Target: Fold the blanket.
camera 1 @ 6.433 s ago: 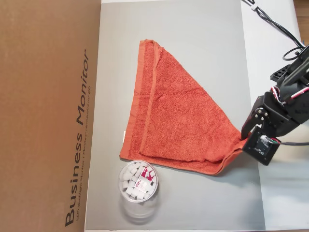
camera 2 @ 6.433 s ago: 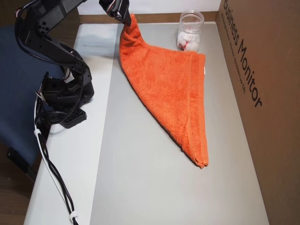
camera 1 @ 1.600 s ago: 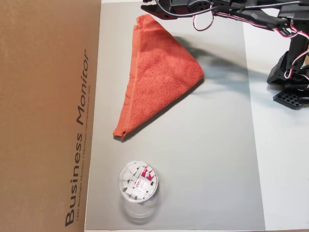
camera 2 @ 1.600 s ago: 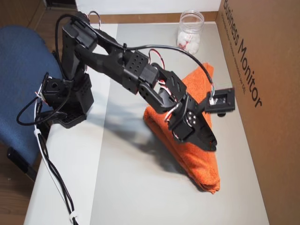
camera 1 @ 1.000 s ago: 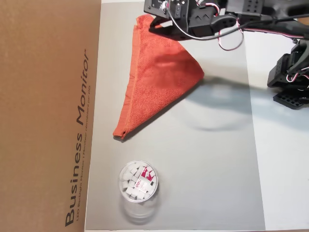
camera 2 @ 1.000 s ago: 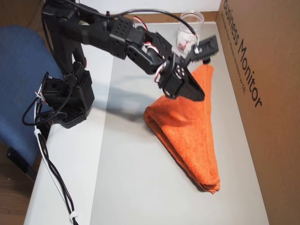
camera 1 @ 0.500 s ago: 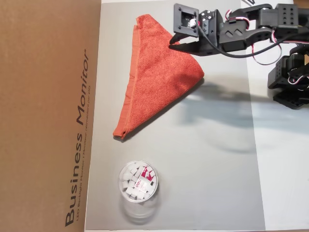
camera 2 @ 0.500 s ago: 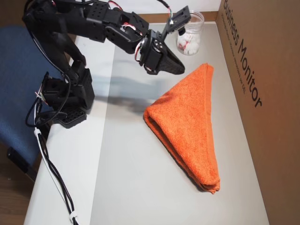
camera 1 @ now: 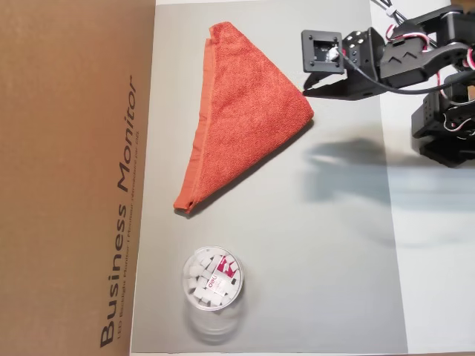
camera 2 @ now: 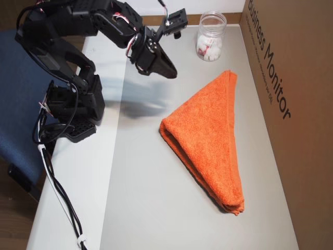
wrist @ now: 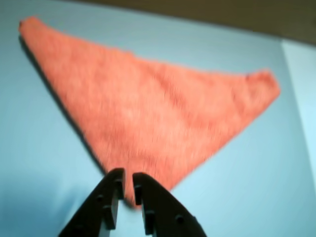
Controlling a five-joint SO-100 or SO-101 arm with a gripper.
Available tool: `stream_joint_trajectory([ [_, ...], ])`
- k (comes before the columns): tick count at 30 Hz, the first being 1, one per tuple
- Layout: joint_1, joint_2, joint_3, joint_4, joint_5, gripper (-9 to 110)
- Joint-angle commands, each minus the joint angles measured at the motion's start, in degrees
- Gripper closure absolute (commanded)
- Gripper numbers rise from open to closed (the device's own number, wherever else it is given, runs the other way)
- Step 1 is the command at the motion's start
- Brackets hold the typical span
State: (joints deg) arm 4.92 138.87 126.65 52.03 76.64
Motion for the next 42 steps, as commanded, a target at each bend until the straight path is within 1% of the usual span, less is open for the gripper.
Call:
stream_joint_trajectory([
  [1,-1.3,3.6,-0.4,6.4,0.9,102],
  [6,-2.6,6.6,-0.3,14.9,0.9,102],
  [9,-2.7,8.3,1.7,17.9,0.9,102],
  [21,-2.8,23.0,17.8,19.2,0.8,102],
  [42,-2.8,41.7,38.1,18.9,0.8,102],
])
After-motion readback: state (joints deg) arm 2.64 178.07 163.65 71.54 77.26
